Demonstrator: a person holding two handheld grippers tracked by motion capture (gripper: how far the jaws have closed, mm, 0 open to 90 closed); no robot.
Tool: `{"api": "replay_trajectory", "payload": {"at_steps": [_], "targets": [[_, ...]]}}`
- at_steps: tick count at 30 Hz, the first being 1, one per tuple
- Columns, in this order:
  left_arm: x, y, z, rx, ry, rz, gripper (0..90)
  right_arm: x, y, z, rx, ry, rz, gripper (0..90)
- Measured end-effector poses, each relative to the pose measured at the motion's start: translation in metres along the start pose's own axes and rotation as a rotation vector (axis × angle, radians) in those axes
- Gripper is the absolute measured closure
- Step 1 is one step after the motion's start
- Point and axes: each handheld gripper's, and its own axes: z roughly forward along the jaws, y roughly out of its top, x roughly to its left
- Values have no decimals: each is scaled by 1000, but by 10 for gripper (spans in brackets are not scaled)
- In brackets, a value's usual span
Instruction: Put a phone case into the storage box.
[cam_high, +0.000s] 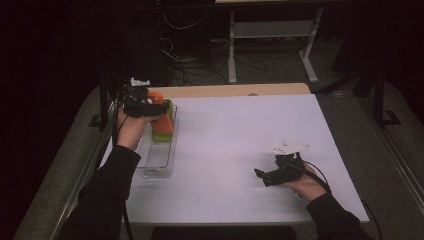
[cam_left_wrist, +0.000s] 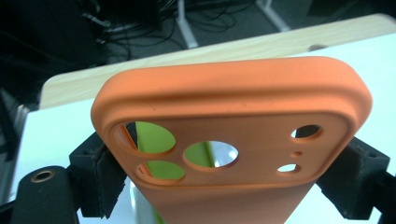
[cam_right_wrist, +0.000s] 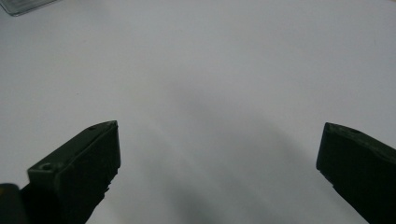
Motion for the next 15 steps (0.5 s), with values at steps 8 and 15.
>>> {"api": "replay_trajectory", "payload": {"at_steps": [8, 15], "targets": [[2, -13, 12, 39, 50, -23, 138, 0, 0, -1, 0, -2, 11, 0], [3, -24, 18, 77, 66, -17, 139, -1, 0, -1, -2, -9, 9, 0]]}}
